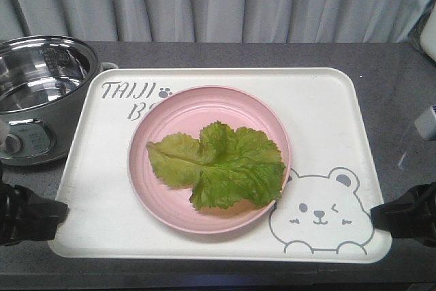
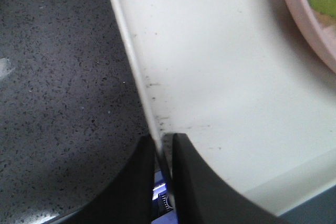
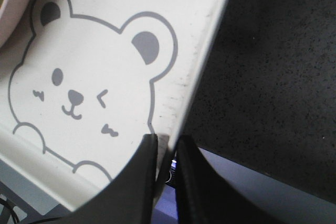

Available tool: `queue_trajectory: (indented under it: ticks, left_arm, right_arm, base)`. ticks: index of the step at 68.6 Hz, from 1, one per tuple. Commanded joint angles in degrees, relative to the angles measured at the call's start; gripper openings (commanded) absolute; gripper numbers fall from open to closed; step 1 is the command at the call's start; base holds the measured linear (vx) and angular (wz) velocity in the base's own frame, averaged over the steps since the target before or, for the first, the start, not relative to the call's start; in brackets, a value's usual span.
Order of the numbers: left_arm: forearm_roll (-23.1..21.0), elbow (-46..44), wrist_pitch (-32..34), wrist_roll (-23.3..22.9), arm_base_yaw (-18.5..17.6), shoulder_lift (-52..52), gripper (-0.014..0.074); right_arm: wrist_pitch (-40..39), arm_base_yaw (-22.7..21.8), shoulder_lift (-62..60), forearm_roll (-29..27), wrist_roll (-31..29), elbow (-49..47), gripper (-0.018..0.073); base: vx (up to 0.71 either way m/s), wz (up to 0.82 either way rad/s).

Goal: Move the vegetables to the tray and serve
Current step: 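Hold the tray level with both grippers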

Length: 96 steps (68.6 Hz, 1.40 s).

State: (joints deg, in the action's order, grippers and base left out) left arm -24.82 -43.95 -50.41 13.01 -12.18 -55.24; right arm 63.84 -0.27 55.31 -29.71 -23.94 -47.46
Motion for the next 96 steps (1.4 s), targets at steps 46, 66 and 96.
queue_trajectory:
  ticks: [46, 66, 96]
  left_arm:
    - [-2.73, -1.58, 3.41, 1.75, -0.31, 0.87, -0.0007]
    - [-2.73, -1.58, 3.41, 1.75, -0.31, 0.87, -0.0007]
    - [-2.73, -1.58, 3.41, 1.75, -0.31, 0.87, -0.0006]
  right_arm:
    - [1.9, 0.27, -0.77, -3.97, -3.18, -1.67, -0.0001]
    - [1.9, 0.27, -0.77, -3.97, -3.18, -1.67, -0.0001]
    - [2.04, 0.27, -0.77, -3.97, -3.18, -1.67, -0.0001]
  base:
    - [0.0, 0.0]
    - [0.0, 0.0]
    - [0.0, 0.0]
